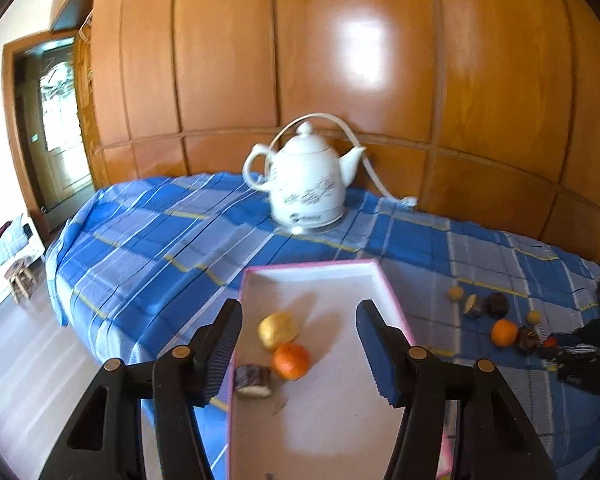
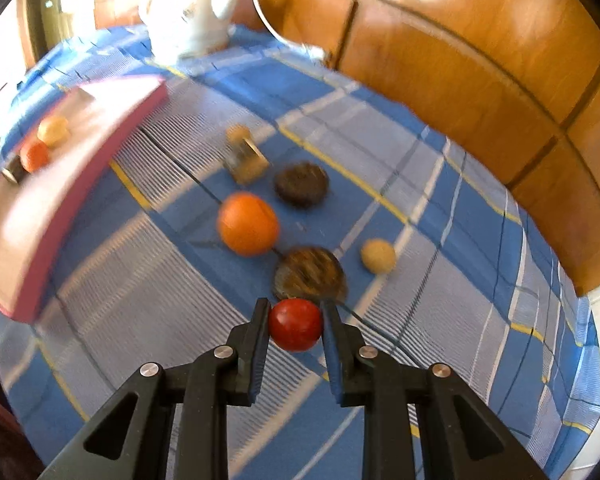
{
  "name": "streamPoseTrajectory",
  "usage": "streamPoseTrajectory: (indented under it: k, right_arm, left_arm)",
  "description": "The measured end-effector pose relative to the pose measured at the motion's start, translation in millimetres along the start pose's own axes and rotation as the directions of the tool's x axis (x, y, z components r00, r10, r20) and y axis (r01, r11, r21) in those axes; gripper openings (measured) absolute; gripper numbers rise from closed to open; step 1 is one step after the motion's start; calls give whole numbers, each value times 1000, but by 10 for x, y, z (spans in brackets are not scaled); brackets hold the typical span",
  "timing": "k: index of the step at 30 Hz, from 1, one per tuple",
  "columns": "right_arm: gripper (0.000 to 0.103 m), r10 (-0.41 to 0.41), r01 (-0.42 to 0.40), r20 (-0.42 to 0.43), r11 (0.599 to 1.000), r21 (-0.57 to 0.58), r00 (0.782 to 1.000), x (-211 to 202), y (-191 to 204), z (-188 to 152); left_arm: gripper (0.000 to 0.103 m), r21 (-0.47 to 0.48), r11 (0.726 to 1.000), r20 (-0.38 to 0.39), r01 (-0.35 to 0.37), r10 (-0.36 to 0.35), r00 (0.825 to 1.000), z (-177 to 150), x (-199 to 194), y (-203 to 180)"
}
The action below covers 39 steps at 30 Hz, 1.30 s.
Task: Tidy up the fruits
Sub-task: 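Lower the red tomato into the tray and open the right tool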
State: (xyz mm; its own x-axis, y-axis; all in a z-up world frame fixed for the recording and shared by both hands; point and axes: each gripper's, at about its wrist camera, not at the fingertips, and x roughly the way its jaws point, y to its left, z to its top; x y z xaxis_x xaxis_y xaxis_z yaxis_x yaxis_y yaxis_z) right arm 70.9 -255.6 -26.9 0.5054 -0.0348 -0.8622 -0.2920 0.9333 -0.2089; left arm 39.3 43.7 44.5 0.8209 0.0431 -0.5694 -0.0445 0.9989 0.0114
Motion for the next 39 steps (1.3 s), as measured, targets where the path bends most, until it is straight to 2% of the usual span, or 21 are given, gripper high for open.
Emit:
streamPoseTrajectory:
  k: [7, 13, 19, 25, 31, 33, 39]
  right_arm:
    - [25, 65, -53, 127, 994, -98, 990, -310, 701, 335]
    - [25, 126, -97, 243, 987, -128, 962, -473, 1354, 700]
    - [25, 135, -104, 290, 987, -121, 947, -436, 1788, 957]
    - [25, 104, -80, 295, 992, -95, 950, -344, 1906, 1047]
    - [27, 91, -73, 253, 994, -82, 963, -145, 1991, 1099]
    - [31, 96, -79, 250, 994, -78, 964, -124, 2010, 1106]
    - [32, 85, -75, 278, 996, -49, 957, -206, 1991, 1099]
  left_arm:
    - [60, -65, 997, -46, -46, 43, 998, -166, 77, 300]
    - [60, -102, 992, -64, -80, 74, 995, -271, 76, 510]
    - [61, -129, 986, -66, -105, 97, 993, -332, 57, 675]
    - [61, -156, 981, -77, -116, 105, 992, -390, 83, 785]
    - [61, -163, 981, -89, -108, 95, 992, -430, 131, 797]
    - [62, -166, 980, -95, -108, 93, 991, -440, 147, 808]
    - [62, -171, 980, -98, -104, 88, 991, -444, 161, 805]
